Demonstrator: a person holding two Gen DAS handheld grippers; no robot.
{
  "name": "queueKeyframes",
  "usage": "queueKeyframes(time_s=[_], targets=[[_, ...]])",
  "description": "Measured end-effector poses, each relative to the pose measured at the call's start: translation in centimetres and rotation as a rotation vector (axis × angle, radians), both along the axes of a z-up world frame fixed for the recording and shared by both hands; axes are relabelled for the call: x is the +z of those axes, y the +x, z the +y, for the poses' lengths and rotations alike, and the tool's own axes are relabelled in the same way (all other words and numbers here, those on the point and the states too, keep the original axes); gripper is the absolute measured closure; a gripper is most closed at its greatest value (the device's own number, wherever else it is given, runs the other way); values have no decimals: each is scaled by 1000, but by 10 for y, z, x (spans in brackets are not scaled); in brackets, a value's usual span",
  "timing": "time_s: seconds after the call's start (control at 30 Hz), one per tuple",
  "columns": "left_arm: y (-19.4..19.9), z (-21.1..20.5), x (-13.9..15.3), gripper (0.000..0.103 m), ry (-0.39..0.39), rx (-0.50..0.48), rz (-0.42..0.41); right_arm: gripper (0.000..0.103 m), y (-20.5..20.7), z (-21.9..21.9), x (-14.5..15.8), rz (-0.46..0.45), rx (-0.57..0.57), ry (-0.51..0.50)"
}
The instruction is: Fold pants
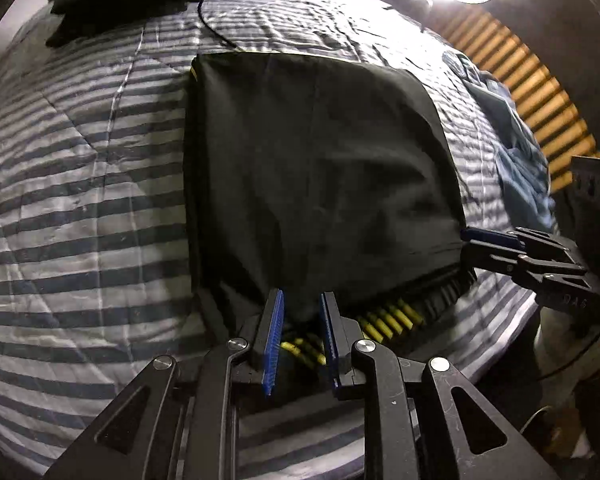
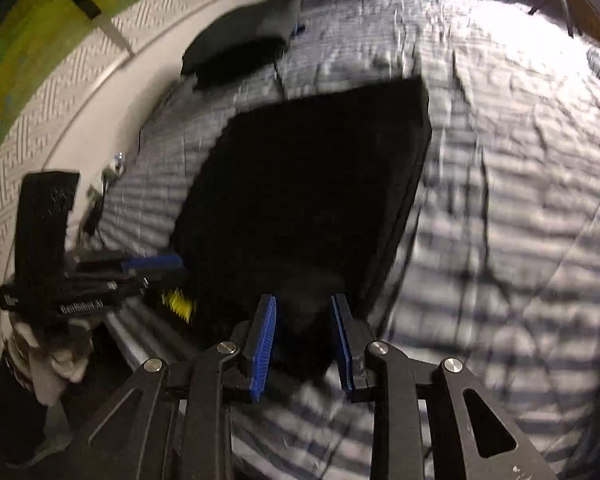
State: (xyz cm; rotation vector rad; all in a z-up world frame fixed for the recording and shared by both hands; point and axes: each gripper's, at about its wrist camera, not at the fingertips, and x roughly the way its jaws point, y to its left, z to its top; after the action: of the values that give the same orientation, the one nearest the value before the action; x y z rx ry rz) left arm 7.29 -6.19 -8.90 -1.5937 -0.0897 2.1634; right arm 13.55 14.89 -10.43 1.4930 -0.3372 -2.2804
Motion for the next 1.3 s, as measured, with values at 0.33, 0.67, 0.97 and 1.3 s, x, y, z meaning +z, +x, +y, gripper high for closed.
queueKeyframes(time_s=[0.33, 0.67, 0.97, 1.3], targets=[[-44, -44, 38, 62, 32, 169, 91, 59, -9, 46, 35, 85, -124, -8], [-147, -51, 1, 45, 90, 291, 25, 51, -110, 65, 15, 72, -242, -54], [-173, -25, -15, 52, 113, 279, 39, 51, -141, 62, -24, -12, -265, -130], [-150, -16, 22, 97, 54, 252, 184, 95, -134, 39, 2, 69, -216, -158]])
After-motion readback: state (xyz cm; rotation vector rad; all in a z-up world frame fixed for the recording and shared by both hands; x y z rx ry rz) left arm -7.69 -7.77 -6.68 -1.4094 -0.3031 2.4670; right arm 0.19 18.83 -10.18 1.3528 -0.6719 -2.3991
